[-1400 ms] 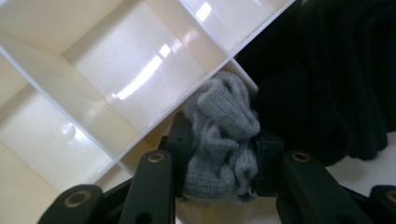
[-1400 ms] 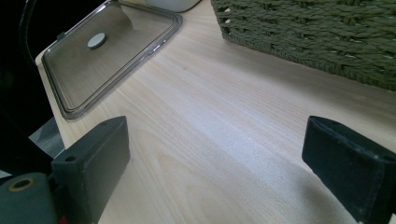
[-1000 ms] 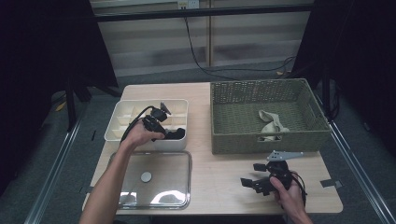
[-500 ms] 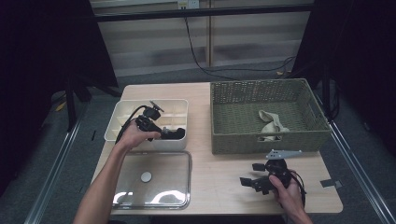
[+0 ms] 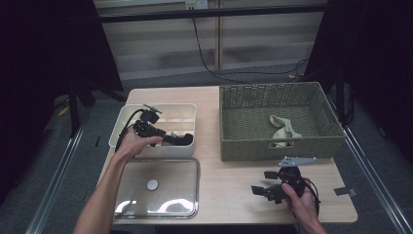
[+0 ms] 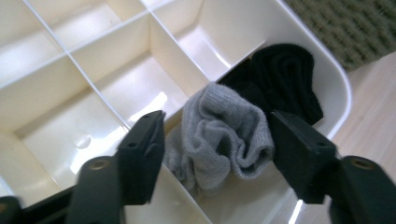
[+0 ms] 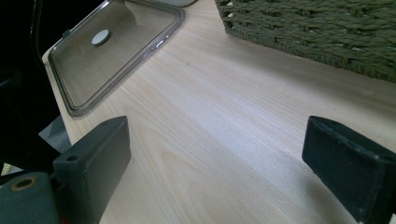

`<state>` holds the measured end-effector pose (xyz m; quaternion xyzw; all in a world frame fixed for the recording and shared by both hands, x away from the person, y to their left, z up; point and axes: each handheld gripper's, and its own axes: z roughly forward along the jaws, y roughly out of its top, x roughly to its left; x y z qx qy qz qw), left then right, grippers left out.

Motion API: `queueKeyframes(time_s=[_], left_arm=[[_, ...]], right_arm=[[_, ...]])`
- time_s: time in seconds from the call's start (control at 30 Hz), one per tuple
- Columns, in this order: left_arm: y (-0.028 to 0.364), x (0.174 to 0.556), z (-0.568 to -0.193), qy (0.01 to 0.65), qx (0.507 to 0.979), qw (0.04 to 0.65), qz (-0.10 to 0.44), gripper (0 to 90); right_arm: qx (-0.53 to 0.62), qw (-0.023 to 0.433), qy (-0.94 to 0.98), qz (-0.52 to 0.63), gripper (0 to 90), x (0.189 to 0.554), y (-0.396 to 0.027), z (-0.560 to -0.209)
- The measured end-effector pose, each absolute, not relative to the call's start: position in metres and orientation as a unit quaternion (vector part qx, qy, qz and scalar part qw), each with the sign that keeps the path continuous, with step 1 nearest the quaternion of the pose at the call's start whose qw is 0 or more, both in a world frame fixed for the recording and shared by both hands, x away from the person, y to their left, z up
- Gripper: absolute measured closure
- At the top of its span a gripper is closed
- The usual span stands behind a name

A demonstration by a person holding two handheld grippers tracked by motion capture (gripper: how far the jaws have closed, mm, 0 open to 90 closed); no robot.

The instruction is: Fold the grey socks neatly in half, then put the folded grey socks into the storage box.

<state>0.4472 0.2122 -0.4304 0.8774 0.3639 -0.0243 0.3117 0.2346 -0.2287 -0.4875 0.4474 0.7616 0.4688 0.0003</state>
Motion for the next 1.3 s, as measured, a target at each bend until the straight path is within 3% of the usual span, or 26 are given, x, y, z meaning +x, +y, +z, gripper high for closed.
queueKeyframes(time_s=[0.13,0.27,0.67,0.87,1.07,1.3], left_arm=[[0.218,0.443,-0.429,0.361,0.873,0.326,-0.017,24.4],[0.222,0.429,-0.426,0.375,0.849,0.372,-0.008,22.4],[0.234,0.392,-0.418,0.375,0.823,0.426,0.036,34.7],[0.232,0.360,-0.422,0.359,0.820,0.445,0.032,35.8],[0.228,0.338,-0.425,0.346,0.817,0.461,0.032,32.4],[0.217,0.311,-0.440,0.316,0.830,0.460,0.012,28.8]], right_arm=[[0.448,0.001,0.761,0.470,7.7,0.234,-0.230,-0.487],[0.448,0.003,0.760,0.471,8.0,0.232,-0.232,-0.486],[0.448,0.019,0.755,0.479,10.2,0.237,-0.237,-0.480],[0.447,0.029,0.745,0.495,13.9,0.238,-0.245,-0.471],[0.444,0.033,0.744,0.498,20.1,0.240,-0.247,-0.465],[0.455,0.056,0.738,0.496,39.4,0.239,-0.252,-0.455]])
